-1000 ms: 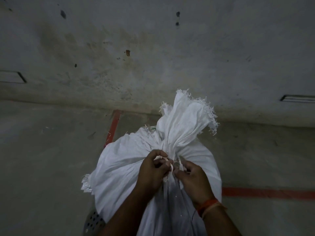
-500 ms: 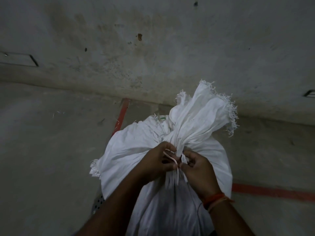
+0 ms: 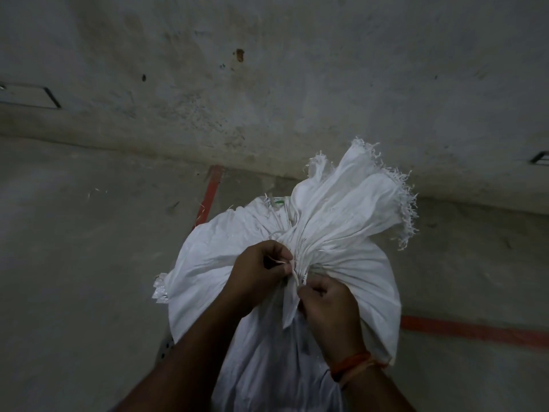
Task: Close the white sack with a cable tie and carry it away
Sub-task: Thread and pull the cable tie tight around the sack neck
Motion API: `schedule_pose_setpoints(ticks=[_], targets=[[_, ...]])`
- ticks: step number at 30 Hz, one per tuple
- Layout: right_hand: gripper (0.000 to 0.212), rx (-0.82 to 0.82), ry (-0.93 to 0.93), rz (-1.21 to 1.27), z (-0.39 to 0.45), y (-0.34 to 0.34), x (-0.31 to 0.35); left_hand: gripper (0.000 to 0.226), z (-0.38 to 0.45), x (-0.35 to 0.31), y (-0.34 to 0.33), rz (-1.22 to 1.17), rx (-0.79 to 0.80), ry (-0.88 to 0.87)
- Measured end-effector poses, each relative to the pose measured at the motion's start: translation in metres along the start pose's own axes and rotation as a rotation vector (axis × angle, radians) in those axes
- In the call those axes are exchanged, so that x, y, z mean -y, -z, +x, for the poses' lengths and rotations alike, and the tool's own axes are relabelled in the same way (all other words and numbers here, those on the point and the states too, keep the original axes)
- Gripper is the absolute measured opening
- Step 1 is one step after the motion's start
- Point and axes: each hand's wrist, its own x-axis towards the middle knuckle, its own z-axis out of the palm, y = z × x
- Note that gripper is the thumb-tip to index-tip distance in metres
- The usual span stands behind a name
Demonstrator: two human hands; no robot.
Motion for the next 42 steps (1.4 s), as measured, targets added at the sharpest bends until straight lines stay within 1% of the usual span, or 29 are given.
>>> schedule_pose_setpoints(ticks=[2, 3, 6, 7, 8, 10, 11, 13, 18, 25, 28, 29, 31, 38, 42], targets=[[0.025, 0.035, -0.049, 0.091, 0.005, -0.001, -0.004, 0.011, 0.000, 0.000, 0.000, -0.015, 0.000, 0.008], [0.027, 0.067, -0.089, 0.175, 0.008, 0.000, -0.006, 0.012, -0.001, 0.000, 0.000, -0.024, 0.015, 0.010], [0.043, 0.143, -0.190, 0.409, 0.014, 0.002, -0.010, 0.016, -0.002, 0.000, 0.001, -0.056, 0.095, 0.020], [0.043, 0.155, -0.196, 0.464, 0.015, 0.003, -0.009, 0.017, -0.002, 0.000, 0.002, -0.058, 0.118, 0.019], [0.038, 0.160, -0.196, 0.510, 0.015, 0.005, -0.007, 0.017, -0.002, 0.000, 0.003, -0.059, 0.138, 0.014], [0.018, 0.173, -0.193, 0.572, 0.016, 0.008, -0.007, 0.019, -0.002, -0.001, 0.005, -0.044, 0.162, 0.001], [0.017, 0.185, -0.194, 0.587, 0.017, 0.009, -0.008, 0.020, -0.002, -0.002, 0.005, -0.028, 0.169, -0.008], [0.023, 0.199, -0.180, 0.594, 0.018, 0.011, -0.008, 0.019, -0.002, -0.003, 0.006, 0.002, 0.162, -0.026], [0.037, 0.206, -0.163, 0.590, 0.022, 0.011, -0.010, 0.014, -0.001, -0.007, 0.011, 0.081, 0.061, -0.073], [0.040, 0.205, -0.084, 0.554, 0.022, 0.013, -0.012, 0.016, -0.002, -0.013, 0.016, 0.214, -0.021, -0.183], [0.037, 0.227, -0.136, 0.573, 0.025, 0.012, -0.012, 0.016, -0.001, -0.013, 0.016, 0.268, -0.050, -0.216], [0.035, 0.230, -0.165, 0.590, 0.026, 0.012, -0.011, 0.016, -0.001, -0.013, 0.016, 0.278, -0.051, -0.224], [0.039, 0.240, -0.186, 0.600, 0.026, 0.012, -0.009, 0.016, -0.001, -0.013, 0.016, 0.291, -0.042, -0.231], [0.039, 0.249, -0.190, 0.636, 0.022, 0.015, -0.006, 0.015, -0.001, -0.014, 0.017, 0.307, -0.024, -0.233], [0.035, 0.240, -0.183, 0.669, 0.019, 0.018, -0.002, 0.015, -0.001, -0.015, 0.016, 0.318, -0.018, -0.224]])
